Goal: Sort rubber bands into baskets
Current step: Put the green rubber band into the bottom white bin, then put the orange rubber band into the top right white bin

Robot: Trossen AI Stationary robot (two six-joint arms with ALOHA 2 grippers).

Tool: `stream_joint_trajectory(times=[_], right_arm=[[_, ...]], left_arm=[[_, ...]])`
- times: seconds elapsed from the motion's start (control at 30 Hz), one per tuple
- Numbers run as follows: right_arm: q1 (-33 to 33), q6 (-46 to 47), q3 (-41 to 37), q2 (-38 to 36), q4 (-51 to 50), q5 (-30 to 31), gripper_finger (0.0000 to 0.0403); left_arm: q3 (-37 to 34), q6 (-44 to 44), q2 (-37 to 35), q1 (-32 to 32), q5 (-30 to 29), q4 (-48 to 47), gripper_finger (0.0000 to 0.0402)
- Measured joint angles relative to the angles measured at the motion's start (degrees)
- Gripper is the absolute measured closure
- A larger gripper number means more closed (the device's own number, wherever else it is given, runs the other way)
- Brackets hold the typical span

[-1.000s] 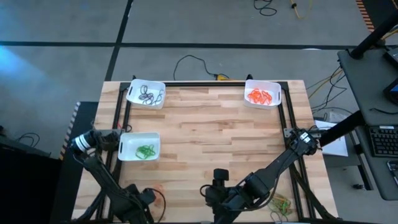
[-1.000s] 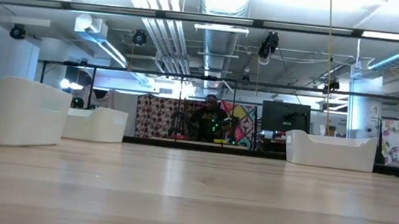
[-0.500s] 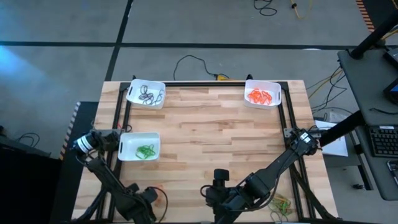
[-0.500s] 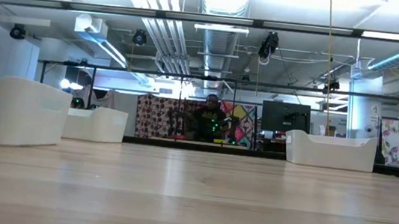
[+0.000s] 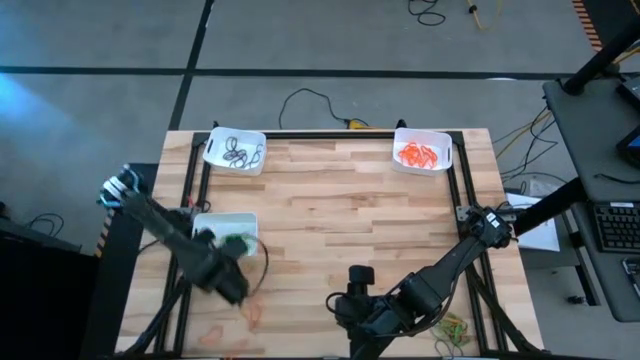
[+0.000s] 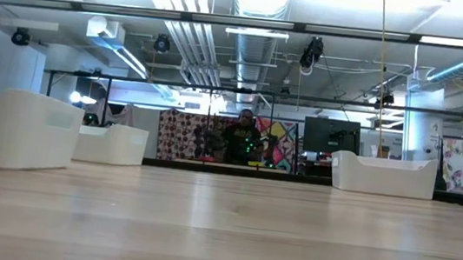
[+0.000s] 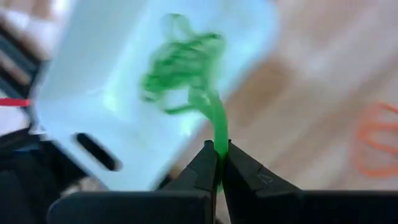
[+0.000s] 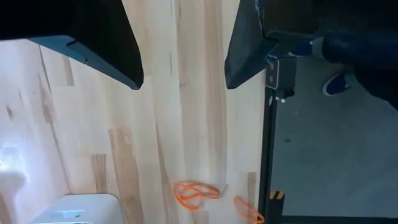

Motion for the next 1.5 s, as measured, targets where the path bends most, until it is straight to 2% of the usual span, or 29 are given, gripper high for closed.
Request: stream_joint_trajectory(times=[0.23,0.47,0.67,0.97,1.07,1.17,1.33,1.5], right_arm=[[0.0,1.3,0.1,0.0,-0.2,0.0,0.0184],[0.0,1.4,0.1,0.0,-0.2,0.0,0.0184],[-0.6,1.0,0.0,0.0,-0.4,0.0,0.0184],[-0.8,0.9,0.0,0.0,-0.8,0.0,0.0184],[-0.7,0.9,0.0,0.0,-0.8,0.0,0.0184],[-0.8,1.0,0.0,0.0,-0.8,0.0,0.0184],[-0.7,2.0,0.0,0.1,-0.8,0.0,0.0184],[-0.9,1.9,-1.1,0.4,-0.1,0.0,0.0184]], left_arm=[[-15.8,4.2,-12.8,14.5,-1.0,4.3,0.0401],[-27.2,7.5,-15.5,23.1,1.0,15.6,0.0401],[-24.8,9.7,-12.6,25.6,-3.2,15.2,0.0368],[-22.8,11.9,-12.7,26.0,-3.3,12.0,0.0258],[-18.9,11.9,-13.5,24.0,-3.3,9.4,0.0221],[-12.8,10.3,-14.0,18.2,-3.8,10.1,0.0192],[-3.8,3.6,-11.3,2.3,-8.3,15.9,0.0172],[0.7,1.6,-2.7,-13.1,-9.3,22.8,0.0171]])
